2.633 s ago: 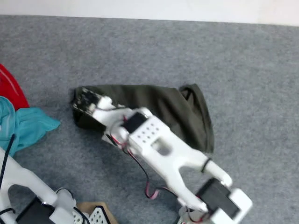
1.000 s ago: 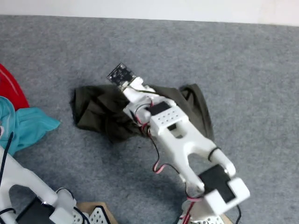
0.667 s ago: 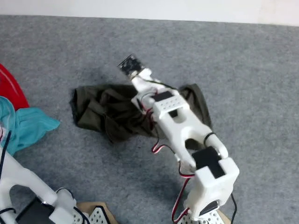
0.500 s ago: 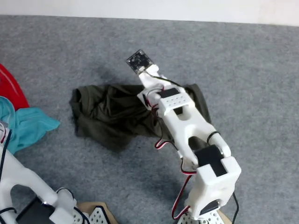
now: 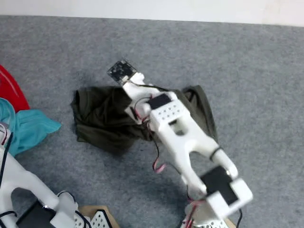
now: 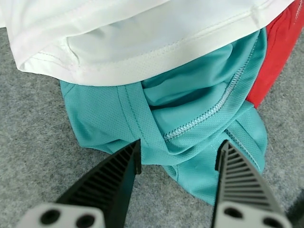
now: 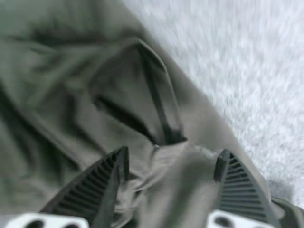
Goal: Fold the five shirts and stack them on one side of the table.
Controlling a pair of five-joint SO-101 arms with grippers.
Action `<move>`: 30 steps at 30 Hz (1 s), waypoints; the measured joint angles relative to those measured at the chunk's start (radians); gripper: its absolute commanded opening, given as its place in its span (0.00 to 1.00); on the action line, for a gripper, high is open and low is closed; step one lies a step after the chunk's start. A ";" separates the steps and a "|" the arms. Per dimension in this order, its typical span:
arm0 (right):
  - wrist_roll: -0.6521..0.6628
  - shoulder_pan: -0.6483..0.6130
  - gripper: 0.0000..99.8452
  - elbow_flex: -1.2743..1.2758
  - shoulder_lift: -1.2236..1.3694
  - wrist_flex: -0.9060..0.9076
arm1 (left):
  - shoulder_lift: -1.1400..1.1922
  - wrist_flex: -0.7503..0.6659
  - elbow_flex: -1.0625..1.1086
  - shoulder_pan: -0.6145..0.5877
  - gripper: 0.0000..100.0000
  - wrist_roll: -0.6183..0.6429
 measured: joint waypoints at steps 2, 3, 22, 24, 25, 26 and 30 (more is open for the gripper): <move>-0.023 -0.020 0.25 0.054 -0.086 -0.012 | 0.000 0.000 0.000 0.000 0.27 0.000; -0.034 -0.026 0.23 0.086 -0.130 -0.028 | 0.000 0.000 0.000 0.000 0.27 0.000; -0.087 -0.153 0.02 0.436 -0.285 -0.319 | 0.005 0.025 -0.017 0.451 0.26 0.002; -0.087 -0.138 0.01 0.482 -0.359 -0.307 | 0.005 0.060 -0.043 0.557 0.26 0.000; -0.087 -0.132 0.01 0.512 -0.391 -0.305 | 0.005 0.074 -0.049 0.611 0.26 -0.003; -0.087 -0.124 0.01 0.543 -0.420 -0.305 | 0.005 0.080 -0.051 0.661 0.26 -0.018; -0.087 -0.103 0.01 0.643 -0.511 -0.307 | 0.025 0.086 -0.060 0.821 0.17 -0.031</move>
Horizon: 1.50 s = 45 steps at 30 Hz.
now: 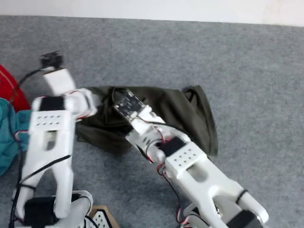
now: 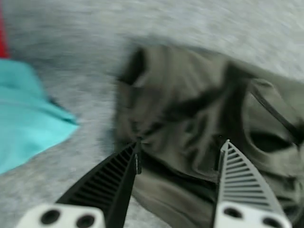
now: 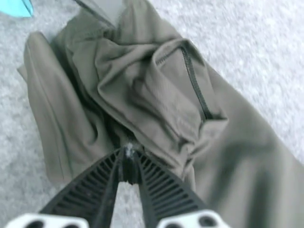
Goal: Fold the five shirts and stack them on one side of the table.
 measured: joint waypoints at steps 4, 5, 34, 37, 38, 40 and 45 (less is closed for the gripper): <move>0.000 0.023 0.01 0.078 -0.044 -0.060 | 0.115 -0.028 -0.043 0.054 0.04 0.000; 0.000 0.028 0.01 0.083 -0.051 -0.069 | 0.160 -0.038 -0.061 0.054 0.03 0.000; 0.000 0.032 0.01 0.087 -0.057 -0.089 | 0.482 -0.201 -0.077 -0.087 0.01 -0.003; 0.000 0.032 0.01 0.087 -0.057 -0.089 | 0.482 -0.201 -0.064 -0.115 0.01 -0.003; 0.000 0.032 0.01 0.089 -0.057 -0.089 | 0.482 -0.201 -0.058 -0.129 0.01 -0.003; 0.000 0.032 0.01 0.095 -0.057 -0.089 | 0.482 -0.204 -0.057 -0.164 0.01 -0.005; 0.000 0.032 0.01 0.095 -0.057 -0.089 | 0.482 -0.230 -0.057 -0.239 0.01 -0.003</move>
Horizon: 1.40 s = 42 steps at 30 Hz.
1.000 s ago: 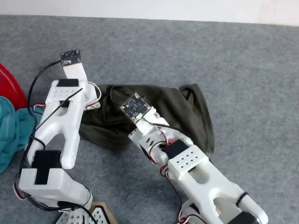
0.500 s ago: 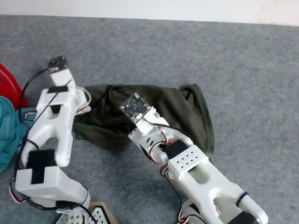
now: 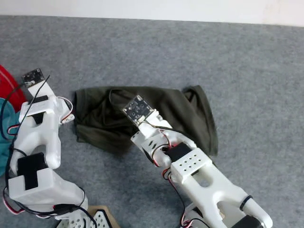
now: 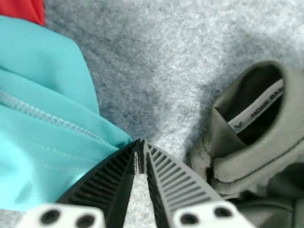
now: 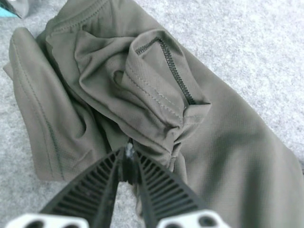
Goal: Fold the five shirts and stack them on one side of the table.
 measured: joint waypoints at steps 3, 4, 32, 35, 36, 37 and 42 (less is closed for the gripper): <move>0.000 0.000 0.01 0.000 0.000 0.000 | -0.005 0.021 -0.026 0.000 0.01 0.000; 0.000 0.000 0.01 0.000 0.000 0.000 | -0.015 0.043 -0.043 0.000 0.01 0.000; 0.000 0.000 0.01 0.000 0.000 0.000 | 0.126 0.037 -0.153 0.224 0.03 -0.002; 0.000 0.000 0.01 0.000 0.000 0.000 | 0.126 0.072 -0.152 0.183 0.05 -0.006; 0.000 0.000 0.01 0.000 0.000 0.000 | 0.124 0.094 -0.152 0.170 0.05 -0.018; 0.000 0.000 0.01 0.000 0.000 0.000 | 0.124 0.112 -0.152 0.158 0.05 -0.038; 0.000 0.000 0.01 0.000 0.000 0.000 | 0.124 0.163 -0.152 0.097 0.05 -0.092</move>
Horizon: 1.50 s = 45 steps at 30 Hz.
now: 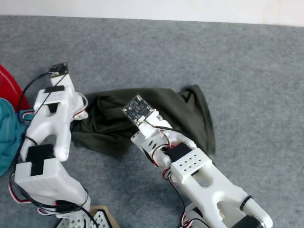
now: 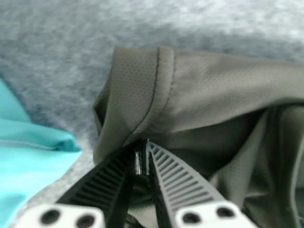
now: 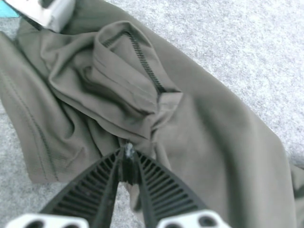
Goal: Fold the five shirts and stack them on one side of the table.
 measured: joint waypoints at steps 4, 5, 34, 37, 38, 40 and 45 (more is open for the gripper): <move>0.000 0.000 0.01 0.000 0.000 0.000 | -0.002 0.009 -0.002 -0.037 0.05 -0.005; 0.000 0.000 0.01 0.000 0.000 0.000 | -0.002 0.009 -0.002 -0.040 0.05 -0.005; -0.149 -0.040 0.01 -0.629 0.812 -0.163 | -0.014 -0.014 0.071 -0.029 0.05 0.057; -0.149 -0.006 0.01 -0.680 0.875 -0.163 | -0.014 -0.014 0.071 -0.029 0.05 0.057; -0.149 0.003 0.01 -0.689 0.885 -0.163 | -0.014 -0.014 0.071 -0.029 0.05 0.057; -0.149 0.018 0.01 -0.700 0.896 -0.163 | -0.014 -0.014 0.071 -0.029 0.05 0.057; -0.149 0.041 0.01 -0.706 0.896 -0.135 | -0.014 -0.014 0.071 -0.029 0.05 0.057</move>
